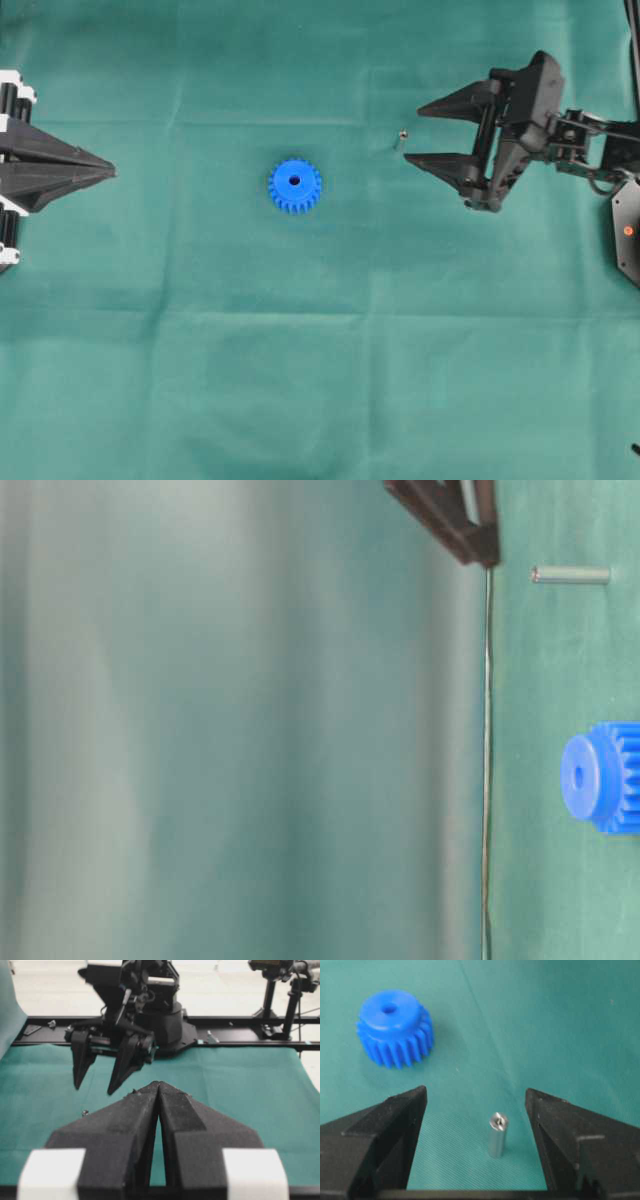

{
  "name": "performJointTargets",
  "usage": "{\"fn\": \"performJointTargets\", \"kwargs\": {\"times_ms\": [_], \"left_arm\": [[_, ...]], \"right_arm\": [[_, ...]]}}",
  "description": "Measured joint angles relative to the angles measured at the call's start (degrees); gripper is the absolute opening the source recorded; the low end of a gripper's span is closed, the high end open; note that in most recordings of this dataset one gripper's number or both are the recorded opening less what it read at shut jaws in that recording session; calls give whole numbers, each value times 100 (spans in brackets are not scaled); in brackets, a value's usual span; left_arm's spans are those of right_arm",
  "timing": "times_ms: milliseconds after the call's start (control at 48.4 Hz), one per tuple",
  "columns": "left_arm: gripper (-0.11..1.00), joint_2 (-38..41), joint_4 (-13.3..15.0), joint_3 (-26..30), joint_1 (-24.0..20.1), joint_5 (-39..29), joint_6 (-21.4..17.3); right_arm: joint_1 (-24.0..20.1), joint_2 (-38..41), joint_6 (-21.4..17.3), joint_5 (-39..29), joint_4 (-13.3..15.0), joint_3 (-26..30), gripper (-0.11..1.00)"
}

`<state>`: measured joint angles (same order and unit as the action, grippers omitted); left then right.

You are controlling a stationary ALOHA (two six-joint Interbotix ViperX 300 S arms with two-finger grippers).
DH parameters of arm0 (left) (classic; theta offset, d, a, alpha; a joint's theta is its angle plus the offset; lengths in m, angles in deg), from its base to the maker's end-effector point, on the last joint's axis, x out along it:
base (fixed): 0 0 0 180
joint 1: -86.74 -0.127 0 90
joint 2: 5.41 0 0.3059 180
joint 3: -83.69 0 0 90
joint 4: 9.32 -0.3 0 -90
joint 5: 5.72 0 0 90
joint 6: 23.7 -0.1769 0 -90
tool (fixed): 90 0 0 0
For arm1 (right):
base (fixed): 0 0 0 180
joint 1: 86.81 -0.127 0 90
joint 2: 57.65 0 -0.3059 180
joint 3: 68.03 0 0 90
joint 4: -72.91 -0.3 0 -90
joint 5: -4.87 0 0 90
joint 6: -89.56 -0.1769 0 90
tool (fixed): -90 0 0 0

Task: Insert the shaft placed at a random location into the center hole of the small gear at another random location.
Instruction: 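Move the right gripper left and lower it over the silver shaft, then close the right gripper on the silver shaft and lift it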

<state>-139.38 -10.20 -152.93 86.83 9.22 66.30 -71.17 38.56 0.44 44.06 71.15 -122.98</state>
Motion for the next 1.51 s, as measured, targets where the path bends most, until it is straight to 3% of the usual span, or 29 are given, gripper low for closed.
{"fn": "performJointTargets", "kwargs": {"times_ms": [269, 496, 579, 723, 785, 1219, 1508], "left_arm": [[0, 0, 0, 0, 0, -62, 0], [0, 9, 0, 0, -9, -88, 9], [0, 9, 0, 0, 0, -88, 9], [0, 9, 9, 0, 0, -97, 0], [0, 0, 0, 0, 0, -97, 9], [0, 0, 9, 0, 0, -141, 9], [0, 0, 0, 0, -9, -149, 18]], "right_arm": [[88, 826, -9, 272, -105, 220, 81], [88, 949, 0, 272, -141, 255, 78], [97, 949, 0, 272, -149, 255, 67], [97, 949, 0, 281, -141, 255, 26], [97, 949, 0, 281, -149, 264, 14], [97, 896, 0, 229, -149, 290, 13], [88, -62, 0, -861, -132, 466, 13]]}}
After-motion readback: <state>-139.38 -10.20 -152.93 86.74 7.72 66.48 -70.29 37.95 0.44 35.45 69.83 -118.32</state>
